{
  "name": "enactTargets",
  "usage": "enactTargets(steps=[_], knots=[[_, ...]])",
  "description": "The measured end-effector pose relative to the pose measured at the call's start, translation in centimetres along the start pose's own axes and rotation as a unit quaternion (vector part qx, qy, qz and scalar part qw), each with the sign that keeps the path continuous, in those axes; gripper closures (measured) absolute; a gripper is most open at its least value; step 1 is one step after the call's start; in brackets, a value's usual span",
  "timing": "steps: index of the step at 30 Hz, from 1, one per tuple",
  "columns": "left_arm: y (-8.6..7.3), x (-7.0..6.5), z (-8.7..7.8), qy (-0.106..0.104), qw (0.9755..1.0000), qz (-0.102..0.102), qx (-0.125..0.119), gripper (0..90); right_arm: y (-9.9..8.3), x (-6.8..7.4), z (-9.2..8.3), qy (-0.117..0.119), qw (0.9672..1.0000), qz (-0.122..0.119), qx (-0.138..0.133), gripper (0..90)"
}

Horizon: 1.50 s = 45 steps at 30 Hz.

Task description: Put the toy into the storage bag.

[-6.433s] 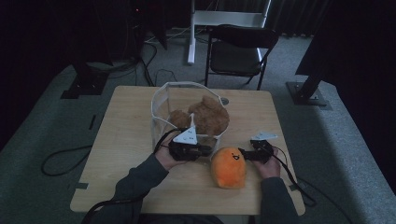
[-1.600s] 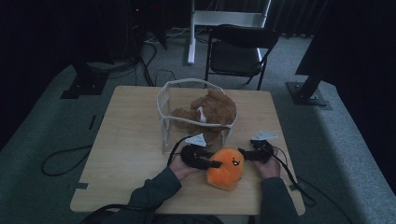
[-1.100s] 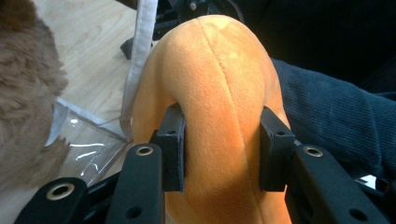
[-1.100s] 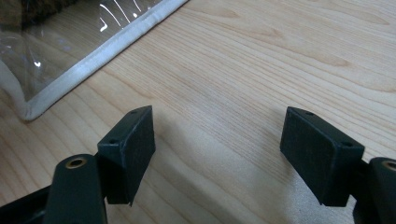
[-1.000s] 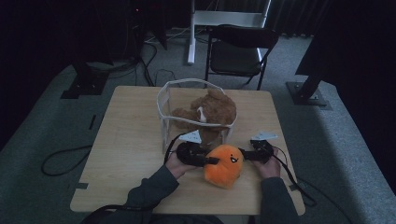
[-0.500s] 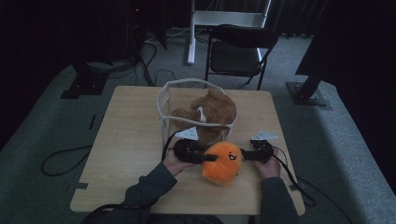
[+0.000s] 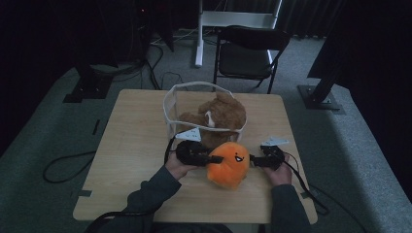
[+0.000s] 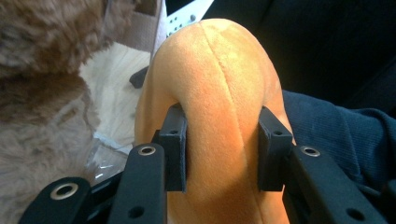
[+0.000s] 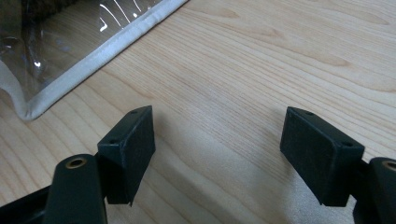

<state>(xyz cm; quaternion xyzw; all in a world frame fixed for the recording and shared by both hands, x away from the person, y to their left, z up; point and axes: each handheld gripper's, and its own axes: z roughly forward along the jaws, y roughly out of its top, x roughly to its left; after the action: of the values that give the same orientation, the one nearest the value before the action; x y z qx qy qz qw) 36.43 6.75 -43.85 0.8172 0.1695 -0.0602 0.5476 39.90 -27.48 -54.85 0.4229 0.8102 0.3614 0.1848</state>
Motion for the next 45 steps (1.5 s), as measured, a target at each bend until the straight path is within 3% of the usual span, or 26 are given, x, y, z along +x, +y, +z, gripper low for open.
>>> enactTargets(steps=[15, 45], knots=[[1.5, -0.1, -2.8, 0.002, 0.9994, 0.005, -0.033, 63.1, 0.0, 0.0, 0.0, 0.0, 1.0, 0.0, 0.0, 25.4], [2.6, -1.5, -4.4, -0.001, 0.9988, 0.029, -0.039, 62.9, 0.0, 0.0, 0.0, 0.0, 1.0, 0.0, 0.0, 25.4]])
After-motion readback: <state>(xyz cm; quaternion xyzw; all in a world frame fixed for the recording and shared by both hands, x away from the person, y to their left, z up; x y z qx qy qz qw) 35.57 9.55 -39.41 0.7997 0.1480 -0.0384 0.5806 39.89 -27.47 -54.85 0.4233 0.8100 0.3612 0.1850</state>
